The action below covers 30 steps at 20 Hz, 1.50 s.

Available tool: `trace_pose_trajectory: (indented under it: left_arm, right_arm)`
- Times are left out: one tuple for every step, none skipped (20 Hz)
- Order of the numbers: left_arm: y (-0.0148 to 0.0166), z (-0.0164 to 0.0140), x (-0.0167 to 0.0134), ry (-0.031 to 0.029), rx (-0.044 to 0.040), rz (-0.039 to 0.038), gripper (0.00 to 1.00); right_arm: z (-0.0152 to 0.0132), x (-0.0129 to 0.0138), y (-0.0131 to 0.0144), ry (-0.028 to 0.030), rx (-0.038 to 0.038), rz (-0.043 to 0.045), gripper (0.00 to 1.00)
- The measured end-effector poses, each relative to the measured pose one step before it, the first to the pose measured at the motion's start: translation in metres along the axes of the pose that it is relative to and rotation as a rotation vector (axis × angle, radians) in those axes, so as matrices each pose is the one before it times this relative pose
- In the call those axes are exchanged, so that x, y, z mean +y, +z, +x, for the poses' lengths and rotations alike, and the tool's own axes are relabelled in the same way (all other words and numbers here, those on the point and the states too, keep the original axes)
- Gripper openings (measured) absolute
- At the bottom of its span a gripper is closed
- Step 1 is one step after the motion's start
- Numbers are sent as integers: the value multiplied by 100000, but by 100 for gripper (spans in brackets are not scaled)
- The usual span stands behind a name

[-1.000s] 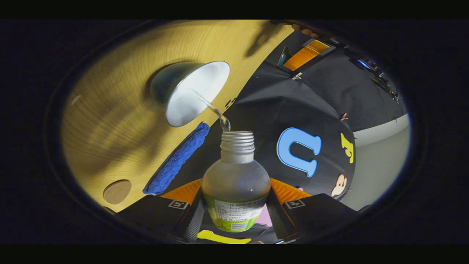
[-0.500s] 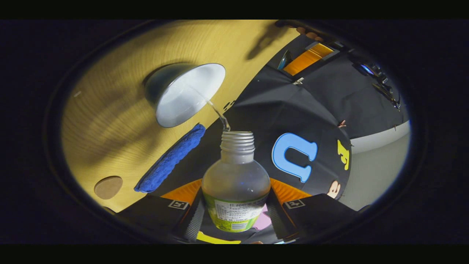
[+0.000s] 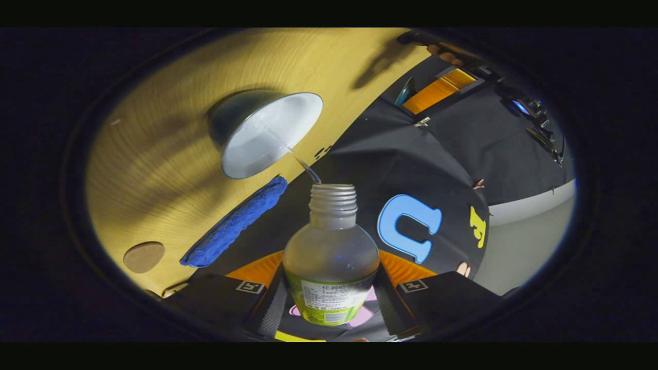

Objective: Open the teacup lid with one hand, grasp the water bottle and pour water into the teacup with the other hand; after pouring, place the water bottle on the coaster and then close the teacup lid.

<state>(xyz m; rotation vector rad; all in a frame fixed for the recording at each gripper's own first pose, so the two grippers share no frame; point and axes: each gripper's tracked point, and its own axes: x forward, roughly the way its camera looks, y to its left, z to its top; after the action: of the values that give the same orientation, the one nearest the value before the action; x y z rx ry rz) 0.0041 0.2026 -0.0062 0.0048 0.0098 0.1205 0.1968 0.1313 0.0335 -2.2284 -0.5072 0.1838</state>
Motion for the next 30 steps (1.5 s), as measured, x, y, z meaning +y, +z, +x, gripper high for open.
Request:
trace_pose_trajectory:
  left_arm:
    - [-19, 15, -21, -9, 20, -15, 30]
    - [19, -32, -9, 9, 14, 4, 30]
    - [-18, 9, 12, 16, 10, -5, 30]
    - [29, 59, -17, -34, 24, -7, 30]
    - [-18, -31, 15, 7, -3, -7, 29]
    - [3, 20, -6, 14, 26, -4, 30]
    - [-20, 19, -18, 3, -8, -7, 29]
    - [48, -33, 8, -4, -3, -6, 29]
    - [-5, -15, -3, -6, 9, 3, 31]
    - [19, -6, -4, -27, -23, -5, 30]
    - [-58, 19, 11, 1, 32, 4, 30]
    - [-3, 21, 12, -12, -1, -6, 30]
    - [-12, -24, -12, 12, 12, 1, 29]
    - [59, -12, -8, -2, 0, 2, 30]
    - [-21, -17, 18, 3, 2, -3, 30]
    - [9, 34, -18, 16, 4, 0, 29]
    - [-48, -6, 16, -15, -1, -4, 30]
    - [47, 22, 16, -14, 15, -8, 29]
    - [-22, -50, 2, -2, 3, -3, 29]
    - [46, 19, -25, 2, 4, 1, 29]
    - [-47, -1, -6, 7, -4, 5, 29]
    - [23, -1, 27, -12, 14, -1, 29]
    - [-43, 41, -25, -5, 6, -10, 29]
    - [64, -31, 39, -1, 10, -6, 29]
    - [-52, 33, -34, 9, 5, 7, 29]
    - [32, 16, -13, -14, 15, 3, 29]
    - [3, -87, 69, 0, 3, 4, 29]
    - [14, 23, -28, 4, -2, 4, 29]
    - [24, -41, 13, -2, -9, 6, 29]
    - [38, -23, -15, 19, 11, 5, 29]
  right_arm:
    - [-53, -60, 15, -136, -149, -355, 78]
    - [98, 26, 37, 32, -116, -161, 79]
    - [-79, 40, 18, -28, -325, -176, 78]
    - [-15, -98, 103, -326, -540, -437, 78]
    - [11, -1, 149, -111, -481, -299, 78]
    - [-14, -43, 157, -23, -601, -264, 78]
    - [-78, -16, 104, 36, -334, -224, 78]
    - [-4, -87, 56, 98, -202, -403, 78]
    - [-78, -54, 17, -26, -51, -327, 78]
    - [69, 47, -14, 0, -57, -160, 78]
    - [-7, -119, -24, -231, -56, -283, 78]
    - [60, 54, -28, -282, 53, -158, 78]
    - [89, 4, -103, -146, 52, 222, 78]
    - [67, -92, -162, 100, 256, 355, 78]
    - [39, -50, -161, 39, 333, 159, 78]
    - [91, -10, -110, -51, 286, -81, 78]
    - [-108, -37, -19, -153, -46, -423, 78]
    - [-142, 1, 118, -131, -102, -382, 78]
    - [-207, 45, 52, -144, -90, -161, 78]
    - [80, -20, -82, -104, -75, -207, 78]
    - [-125, -155, -76, -496, -22, -121, 78]
    - [-44, -71, 61, -147, -69, 193, 78]
    - [0, -21, -52, -89, 278, 46, 79]
    - [57, -127, 8, -111, 146, -85, 79]
    - [-41, -77, 9, -120, 34, -217, 79]
    - [-6, -92, 11, -270, 94, -312, 79]
    - [-269, -243, -59, -366, 206, -225, 79]
    - [53, -190, -121, -473, 334, 16, 78]
    - [-155, -238, -185, -482, 381, 367, 78]
    - [9, -139, -167, 25, 355, 667, 79]
